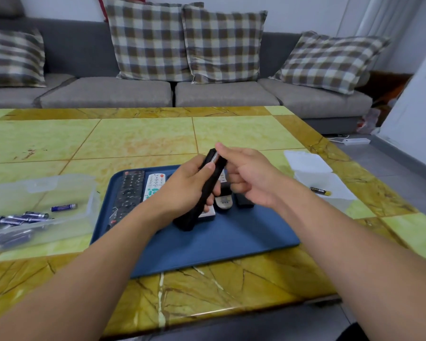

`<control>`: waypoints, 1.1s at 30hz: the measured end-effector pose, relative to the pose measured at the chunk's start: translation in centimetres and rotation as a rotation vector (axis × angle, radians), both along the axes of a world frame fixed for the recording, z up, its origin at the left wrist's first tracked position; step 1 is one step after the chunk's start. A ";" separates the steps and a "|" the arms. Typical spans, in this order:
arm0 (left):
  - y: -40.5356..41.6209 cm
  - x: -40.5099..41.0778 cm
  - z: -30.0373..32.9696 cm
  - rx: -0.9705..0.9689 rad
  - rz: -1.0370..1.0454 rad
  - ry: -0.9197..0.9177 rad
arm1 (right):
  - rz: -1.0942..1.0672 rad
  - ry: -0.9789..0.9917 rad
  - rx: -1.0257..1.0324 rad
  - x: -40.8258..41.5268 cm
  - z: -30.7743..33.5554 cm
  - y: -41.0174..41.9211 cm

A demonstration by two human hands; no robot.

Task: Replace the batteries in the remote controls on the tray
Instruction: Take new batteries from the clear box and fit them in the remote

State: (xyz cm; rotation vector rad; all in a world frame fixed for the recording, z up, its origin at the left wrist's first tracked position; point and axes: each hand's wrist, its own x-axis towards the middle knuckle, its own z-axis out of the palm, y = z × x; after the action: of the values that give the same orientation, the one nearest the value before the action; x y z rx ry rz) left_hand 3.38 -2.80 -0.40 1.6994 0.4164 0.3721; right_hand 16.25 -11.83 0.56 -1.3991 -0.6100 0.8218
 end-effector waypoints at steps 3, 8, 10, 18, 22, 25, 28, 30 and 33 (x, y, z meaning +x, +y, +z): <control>-0.5 -0.1 0.1 -0.143 -0.039 -0.001 | 0.173 0.006 -0.008 0.1 -0.2 -0.6; 0.0 -0.2 0.4 -0.194 -0.053 -0.021 | 0.163 0.101 0.047 0.1 -0.5 -0.1; -0.1 -0.3 0.4 -0.191 -0.048 -0.027 | 0.152 0.097 0.048 -0.1 -0.7 0.2; 0.2 -0.3 -0.5 -0.029 0.028 0.015 | 0.071 -0.255 0.059 -2.1 0.8 -0.9; 0.2 0.0 -0.6 -0.010 0.103 0.039 | 0.020 -0.045 -0.147 -0.9 -0.1 0.0; 0.1 0.3 -0.5 -0.093 0.155 0.020 | 0.098 0.288 -0.054 0.5 -0.1 0.5; 0.2 0.5 -0.4 -0.119 0.197 0.011 | 0.158 0.244 0.056 0.3 0.3 0.2; 0.2 0.5 -0.5 -0.143 0.224 0.010 | 0.132 0.137 0.094 0.0 0.1 0.3; 0.3 0.5 -0.6 -0.196 0.249 0.020 | 0.026 -0.116 0.090 -0.1 -0.5 0.3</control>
State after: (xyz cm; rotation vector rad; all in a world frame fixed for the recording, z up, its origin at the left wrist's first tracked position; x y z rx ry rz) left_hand 3.83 -2.49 -1.01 1.4648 0.6605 0.4798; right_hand 16.12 -11.54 0.10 -1.3657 -0.7469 0.7290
